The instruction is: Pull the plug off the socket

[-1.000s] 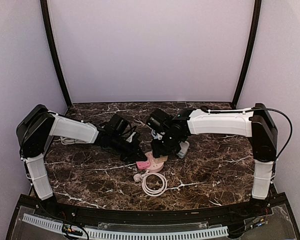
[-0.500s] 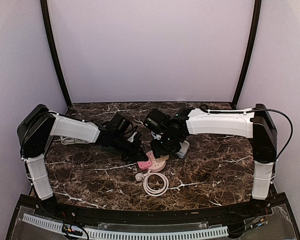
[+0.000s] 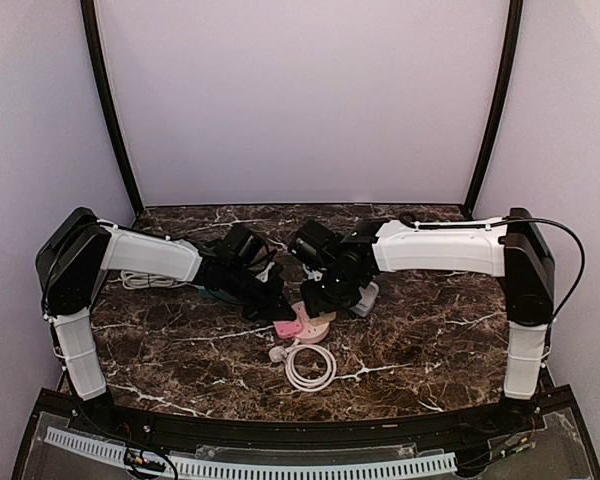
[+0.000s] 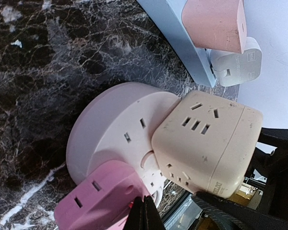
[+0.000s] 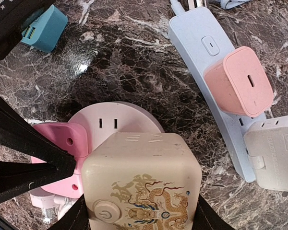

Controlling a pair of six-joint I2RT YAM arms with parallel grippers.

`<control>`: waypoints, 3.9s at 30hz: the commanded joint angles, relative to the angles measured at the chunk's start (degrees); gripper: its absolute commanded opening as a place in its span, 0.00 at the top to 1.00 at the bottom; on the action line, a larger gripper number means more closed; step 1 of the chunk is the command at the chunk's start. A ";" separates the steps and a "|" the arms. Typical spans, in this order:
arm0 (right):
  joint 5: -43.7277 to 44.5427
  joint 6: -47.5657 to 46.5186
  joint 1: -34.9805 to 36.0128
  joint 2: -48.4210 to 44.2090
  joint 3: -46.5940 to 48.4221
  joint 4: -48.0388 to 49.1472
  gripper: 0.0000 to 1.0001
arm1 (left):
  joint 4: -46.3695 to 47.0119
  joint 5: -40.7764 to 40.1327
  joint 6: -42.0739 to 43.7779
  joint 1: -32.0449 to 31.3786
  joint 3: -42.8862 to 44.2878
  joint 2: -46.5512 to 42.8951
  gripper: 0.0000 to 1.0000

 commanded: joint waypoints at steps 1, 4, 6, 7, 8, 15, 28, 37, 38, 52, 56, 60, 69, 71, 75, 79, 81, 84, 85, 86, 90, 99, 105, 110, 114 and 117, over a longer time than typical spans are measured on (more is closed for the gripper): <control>-2.07 0.77 -0.33 -1.42 -0.94 4.74 0.76 | -2.30 -1.61 0.50 0.03 1.67 0.36 1.00; -2.42 0.78 -0.34 -1.04 -0.77 5.10 0.76 | -0.58 -0.99 -0.06 0.06 1.88 1.07 1.00; -2.44 1.05 -0.36 -0.74 -0.77 5.07 0.77 | 0.10 -1.22 -0.55 0.05 2.09 1.44 1.00; -2.44 1.22 -0.32 -0.71 -0.77 5.11 0.77 | -0.65 -1.81 -0.47 0.05 2.71 1.70 1.00; -2.34 1.33 -0.31 -0.71 -0.89 5.15 0.77 | -1.15 -2.04 -0.01 0.06 3.63 2.39 1.00; -1.41 1.69 -0.33 -0.80 -1.10 5.28 0.78 | -9.82 -7.16 3.73 0.05 9.85 6.92 1.00; 0.90 0.64 -0.26 -1.00 0.90 6.60 0.78 | -27.00 -11.22 11.23 -0.94 18.49 14.60 1.00; 2.90 -0.49 -0.26 -1.60 3.85 5.93 0.79 | -30.04 -12.87 12.86 -1.56 18.40 18.00 1.00; 2.96 -0.57 -0.25 -1.59 4.16 5.86 0.79 | -30.22 -13.29 12.97 -1.67 18.33 18.28 1.00; 0.12 -0.05 -3.68 -2.47 3.08 5.09 0.79 | -30.19 -15.10 12.43 -2.42 17.02 19.47 1.00; -1.82 -0.24 -4.05 -2.39 3.54 5.22 0.79 | -30.19 -15.72 12.28 -2.48 16.87 19.59 1.00; 0.23 -1.00 -2.20 -1.57 5.78 4.20 0.79 | -30.11 -15.88 12.17 -2.58 16.86 19.70 1.00; 2.85 -1.11 -0.34 0.44 7.03 2.35 0.79 | -30.45 -16.20 12.18 -2.58 17.35 20.17 1.00; -0.23 -0.55 -1.93 -0.88 4.33 4.34 0.79 | -30.48 -16.17 12.18 -2.58 17.38 20.21 1.00; -4.50 0.10 -5.65 -4.89 -0.90 7.95 0.79 | -30.40 -16.38 12.10 -2.63 17.32 20.21 1.00; -7.09 -0.11 -7.32 -6.47 -2.64 9.20 0.79 | -30.42 -16.55 12.18 -2.75 17.53 20.18 1.00; -7.89 -0.29 -7.20 -5.91 -1.75 8.82 0.79 | -30.35 -16.59 12.14 -2.71 17.52 20.22 1.00; -6.46 -0.64 -5.84 -5.23 -0.03 7.78 0.79 | -30.27 -16.64 11.99 -2.74 17.40 20.33 1.00; -5.31 -0.70 -4.99 -4.82 0.81 6.92 0.79 | -30.30 -16.74 11.95 -2.75 17.39 20.27 1.00; -4.34 -0.81 -4.54 -4.29 1.57 6.08 0.79 | -30.26 -16.71 11.86 -2.73 17.37 20.26 1.00; -2.73 -0.42 -4.13 -4.92 0.80 5.09 0.80 | -30.37 -16.75 11.83 -2.76 17.79 20.22 1.00; -4.89 -0.99 -8.44 -14.69 -5.86 5.08 0.78 | -34.14 -16.50 13.48 -2.74 27.46 19.33 1.00; -10.04 -2.39 -16.33 -20.38 -9.38 8.46 0.77 | -37.18 -14.32 14.15 -2.74 40.16 19.06 1.00; -19.12 -3.18 -26.58 -23.80 -14.20 15.89 0.74 | -37.30 -13.31 14.55 -2.74 44.99 17.44 0.97; -26.37 -3.56 -34.04 -23.84 -17.62 22.60 0.72 | -35.42 -14.13 14.75 -2.73 43.95 14.03 0.92; -32.20 -2.51 -39.67 -23.00 -20.20 27.97 0.70 | -33.19 -14.71 14.45 -2.76 39.39 10.25 0.89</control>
